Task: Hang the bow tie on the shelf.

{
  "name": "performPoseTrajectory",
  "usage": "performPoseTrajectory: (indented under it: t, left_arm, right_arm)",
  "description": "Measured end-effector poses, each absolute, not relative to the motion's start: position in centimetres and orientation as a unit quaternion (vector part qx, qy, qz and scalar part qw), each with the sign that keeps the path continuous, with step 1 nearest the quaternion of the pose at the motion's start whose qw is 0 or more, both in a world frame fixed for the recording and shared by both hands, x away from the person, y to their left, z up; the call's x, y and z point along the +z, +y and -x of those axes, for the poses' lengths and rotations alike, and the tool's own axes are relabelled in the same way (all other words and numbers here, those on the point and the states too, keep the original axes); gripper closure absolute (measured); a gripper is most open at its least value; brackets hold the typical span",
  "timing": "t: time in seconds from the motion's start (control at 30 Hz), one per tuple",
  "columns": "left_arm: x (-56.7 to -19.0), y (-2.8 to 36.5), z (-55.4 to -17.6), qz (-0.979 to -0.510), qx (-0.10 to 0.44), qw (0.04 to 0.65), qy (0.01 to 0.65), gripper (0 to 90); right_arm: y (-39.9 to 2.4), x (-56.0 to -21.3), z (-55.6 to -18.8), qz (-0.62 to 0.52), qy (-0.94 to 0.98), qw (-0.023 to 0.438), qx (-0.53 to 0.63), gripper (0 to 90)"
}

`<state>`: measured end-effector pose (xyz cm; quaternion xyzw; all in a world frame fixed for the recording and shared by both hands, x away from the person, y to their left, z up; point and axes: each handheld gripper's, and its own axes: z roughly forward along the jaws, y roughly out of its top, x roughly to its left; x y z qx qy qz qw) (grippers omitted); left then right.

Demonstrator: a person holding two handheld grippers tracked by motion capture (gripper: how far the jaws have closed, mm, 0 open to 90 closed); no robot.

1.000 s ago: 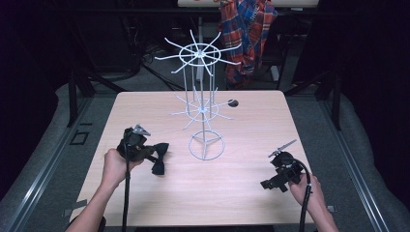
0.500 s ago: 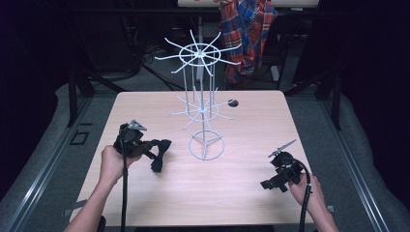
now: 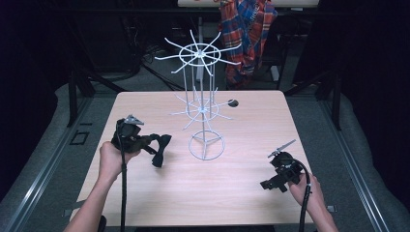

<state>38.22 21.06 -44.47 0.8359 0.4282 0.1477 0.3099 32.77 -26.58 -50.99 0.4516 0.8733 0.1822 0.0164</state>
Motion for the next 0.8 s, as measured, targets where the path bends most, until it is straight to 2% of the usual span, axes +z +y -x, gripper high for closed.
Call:
performPoseTrajectory:
  t: [0.8]
  left_arm:
    - [-42.8,20.9,-40.1,-0.816,0.151,0.34,0.442,86.9]
  right_arm:
    - [-26.4,-51.1,-32.9,-0.448,0.877,0.012,0.173,15.3]
